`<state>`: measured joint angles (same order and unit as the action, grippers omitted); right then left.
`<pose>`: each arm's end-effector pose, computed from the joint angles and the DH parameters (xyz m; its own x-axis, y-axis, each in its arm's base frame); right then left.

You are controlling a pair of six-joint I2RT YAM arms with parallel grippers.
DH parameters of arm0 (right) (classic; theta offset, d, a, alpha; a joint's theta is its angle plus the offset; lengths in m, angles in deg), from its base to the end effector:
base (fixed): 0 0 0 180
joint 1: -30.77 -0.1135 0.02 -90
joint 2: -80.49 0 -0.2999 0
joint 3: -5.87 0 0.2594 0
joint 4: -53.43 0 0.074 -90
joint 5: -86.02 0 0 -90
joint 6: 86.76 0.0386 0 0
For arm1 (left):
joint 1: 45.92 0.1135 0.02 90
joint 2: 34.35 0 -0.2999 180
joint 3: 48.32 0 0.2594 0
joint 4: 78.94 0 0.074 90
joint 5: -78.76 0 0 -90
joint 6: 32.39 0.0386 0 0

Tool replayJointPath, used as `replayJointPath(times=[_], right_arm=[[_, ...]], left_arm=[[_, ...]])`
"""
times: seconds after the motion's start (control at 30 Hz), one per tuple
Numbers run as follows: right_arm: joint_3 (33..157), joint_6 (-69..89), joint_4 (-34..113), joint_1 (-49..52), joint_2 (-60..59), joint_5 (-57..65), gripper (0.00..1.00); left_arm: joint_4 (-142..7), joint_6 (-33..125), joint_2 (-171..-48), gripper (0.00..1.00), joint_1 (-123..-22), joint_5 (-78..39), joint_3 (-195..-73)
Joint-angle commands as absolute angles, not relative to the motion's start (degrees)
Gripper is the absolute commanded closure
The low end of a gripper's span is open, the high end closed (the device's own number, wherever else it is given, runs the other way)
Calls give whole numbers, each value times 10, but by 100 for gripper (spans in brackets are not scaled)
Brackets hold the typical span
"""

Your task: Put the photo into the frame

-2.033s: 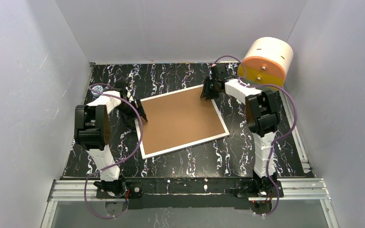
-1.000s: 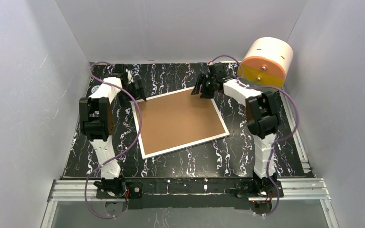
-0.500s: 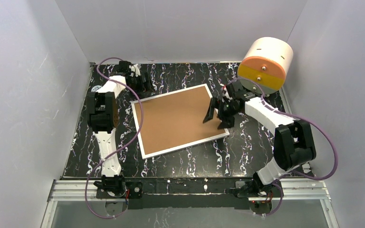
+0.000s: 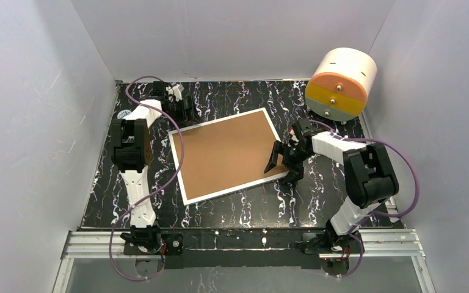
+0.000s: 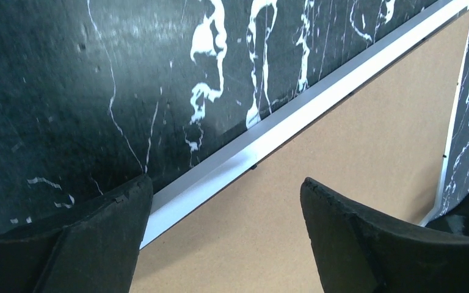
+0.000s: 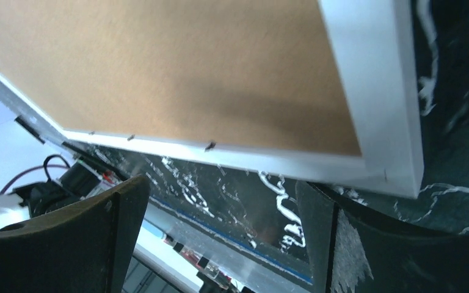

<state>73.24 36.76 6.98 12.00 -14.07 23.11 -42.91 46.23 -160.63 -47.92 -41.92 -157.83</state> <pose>0.2832 0.1148 0.1899 -0.9827 0.1853 0.0065 0.1616 0.8388 0.5198 0.5096 -0.0375 0.1950 -0.8472 -0.1402 -0.5125 0.1746 0.8375 -0.5177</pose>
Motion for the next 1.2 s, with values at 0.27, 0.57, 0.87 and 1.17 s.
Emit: replayJointPath(times=[0.27, 0.57, 0.87, 1.17], right_arm=[[801, 383, 159, 151, -208, 153, 4], [867, 361, 231, 224, -286, 189, 12], [932, 348, 287, 227, -370, 230, 20], [962, 327, 258, 226, -362, 136, 13]], left_arm=[[-364, 430, -1471, 22, -482, -393, -1414], [-348, 419, -1359, 37, -485, -416, -1251], [-343, 364, -1265, 49, -529, -454, -1142], [-276, 390, -1222, 25, -548, -363, -1157]])
